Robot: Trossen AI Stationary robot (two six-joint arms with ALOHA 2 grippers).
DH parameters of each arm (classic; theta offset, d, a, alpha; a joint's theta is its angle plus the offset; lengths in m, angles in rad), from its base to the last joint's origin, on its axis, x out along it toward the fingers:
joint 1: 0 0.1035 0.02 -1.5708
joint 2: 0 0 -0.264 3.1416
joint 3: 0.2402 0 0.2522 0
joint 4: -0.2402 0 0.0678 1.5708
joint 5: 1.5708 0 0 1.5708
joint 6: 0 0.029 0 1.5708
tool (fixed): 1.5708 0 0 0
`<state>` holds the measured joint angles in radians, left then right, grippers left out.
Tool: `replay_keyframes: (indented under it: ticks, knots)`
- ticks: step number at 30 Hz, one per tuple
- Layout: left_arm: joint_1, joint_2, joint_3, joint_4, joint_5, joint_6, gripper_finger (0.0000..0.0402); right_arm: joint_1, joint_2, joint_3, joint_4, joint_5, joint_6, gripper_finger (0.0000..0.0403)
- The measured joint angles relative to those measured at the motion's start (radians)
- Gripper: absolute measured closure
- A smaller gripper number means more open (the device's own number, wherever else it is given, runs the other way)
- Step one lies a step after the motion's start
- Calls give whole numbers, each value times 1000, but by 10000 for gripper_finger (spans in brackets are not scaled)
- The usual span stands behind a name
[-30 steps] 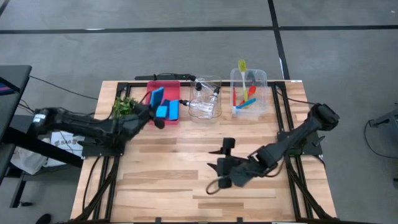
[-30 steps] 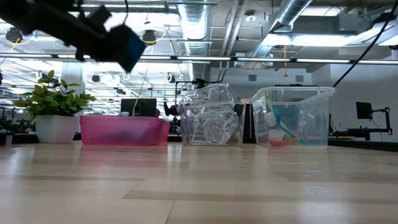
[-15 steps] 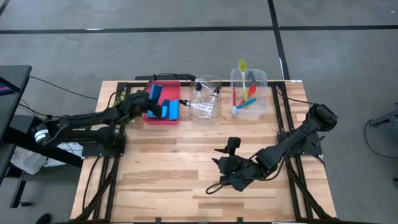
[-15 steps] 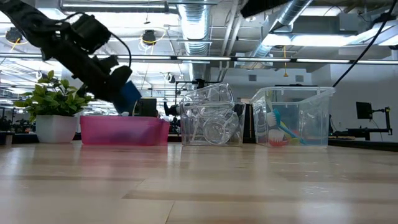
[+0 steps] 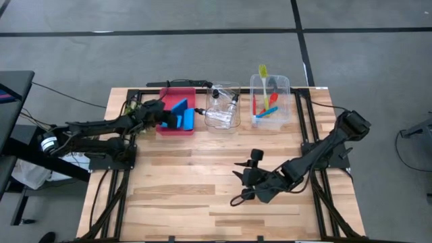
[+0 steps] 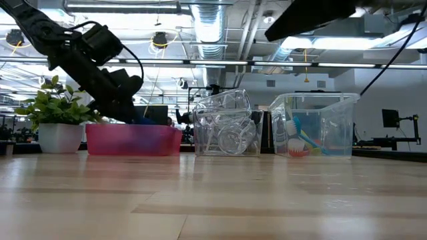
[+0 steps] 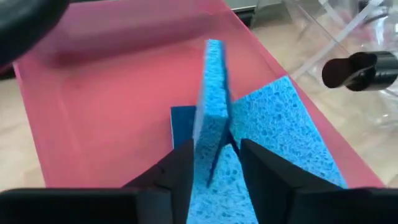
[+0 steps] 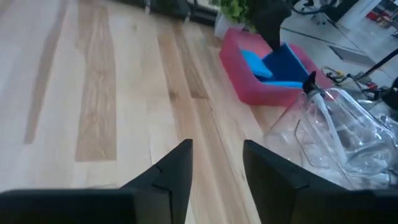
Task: Pick & Place Kitchen Sink Supplies
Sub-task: Put the blue sponge into the pink bin, then return to Home Position
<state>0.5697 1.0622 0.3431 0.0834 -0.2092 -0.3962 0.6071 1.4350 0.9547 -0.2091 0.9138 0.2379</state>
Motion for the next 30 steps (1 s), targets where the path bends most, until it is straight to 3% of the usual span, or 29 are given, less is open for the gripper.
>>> replay_keyframes:
  ticks: [7,18,30]
  knots:
    - [-24,-51,0,4,54,-20,244,1,-17,-63,61,8,40,290]
    - [-229,-400,0,67,34,70,244,2,-17,-94,124,34,43,295]
    - [-642,-698,-126,68,46,195,242,4,-17,-93,143,107,-77,295]
